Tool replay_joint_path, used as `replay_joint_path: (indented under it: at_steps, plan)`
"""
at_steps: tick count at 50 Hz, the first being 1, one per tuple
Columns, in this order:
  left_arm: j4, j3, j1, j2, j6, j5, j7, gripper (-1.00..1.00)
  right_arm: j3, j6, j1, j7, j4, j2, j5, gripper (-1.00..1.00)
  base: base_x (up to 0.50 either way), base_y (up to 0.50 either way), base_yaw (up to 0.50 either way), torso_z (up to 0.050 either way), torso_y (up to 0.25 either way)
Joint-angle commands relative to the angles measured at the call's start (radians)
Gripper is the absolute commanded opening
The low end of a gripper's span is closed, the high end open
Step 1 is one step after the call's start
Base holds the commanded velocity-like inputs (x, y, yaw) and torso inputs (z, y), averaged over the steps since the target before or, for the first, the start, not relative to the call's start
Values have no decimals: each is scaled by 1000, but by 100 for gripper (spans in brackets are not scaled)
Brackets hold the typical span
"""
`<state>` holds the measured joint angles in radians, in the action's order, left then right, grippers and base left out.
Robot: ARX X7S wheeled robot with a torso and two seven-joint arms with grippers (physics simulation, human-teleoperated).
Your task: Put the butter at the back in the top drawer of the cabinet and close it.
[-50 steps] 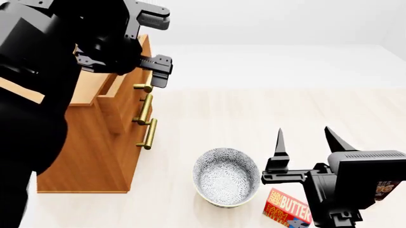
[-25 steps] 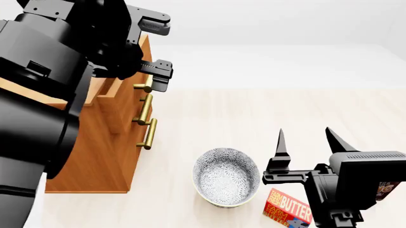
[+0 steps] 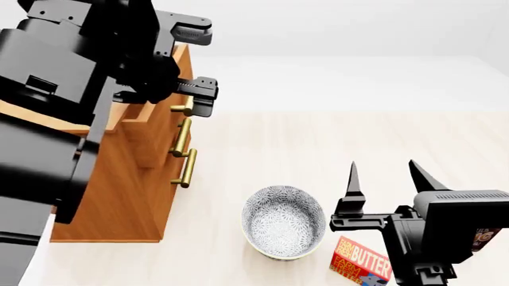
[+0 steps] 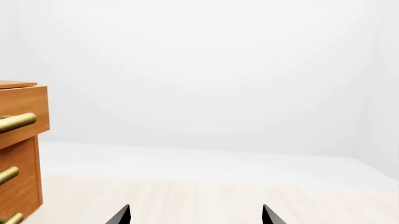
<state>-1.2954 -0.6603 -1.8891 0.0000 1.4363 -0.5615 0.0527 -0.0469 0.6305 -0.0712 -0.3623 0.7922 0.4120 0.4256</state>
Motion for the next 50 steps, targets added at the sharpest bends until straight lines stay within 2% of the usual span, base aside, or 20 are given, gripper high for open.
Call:
replay_joint_path:
  at_steps: [1, 9, 23, 44, 50]
  plan:
    - [-12, 67, 13, -1, 25, 22, 47, 100, -1, 1, -2, -4, 0, 3, 4, 100, 0, 0, 0, 0, 0]
    - [-11, 2, -3, 0, 20, -81, 42, 100, -1, 1, -3, -6, 0, 5, 7, 100, 0, 0, 0, 0, 0]
    - [-8, -203, -22, 0, -19, -382, -24, 100, 6, -12, 5, -5, -7, 9, 13, 100, 0, 0, 0, 0, 0]
    - [23, -622, -32, 0, -110, -953, -101, 100, 16, -31, 11, 0, -24, 14, 26, 100, 0, 0, 0, 0, 0]
    - [30, -752, -30, 0, -143, -1095, -93, 100, 21, -31, 11, -1, -25, 16, 31, 100, 0, 0, 0, 0, 0]
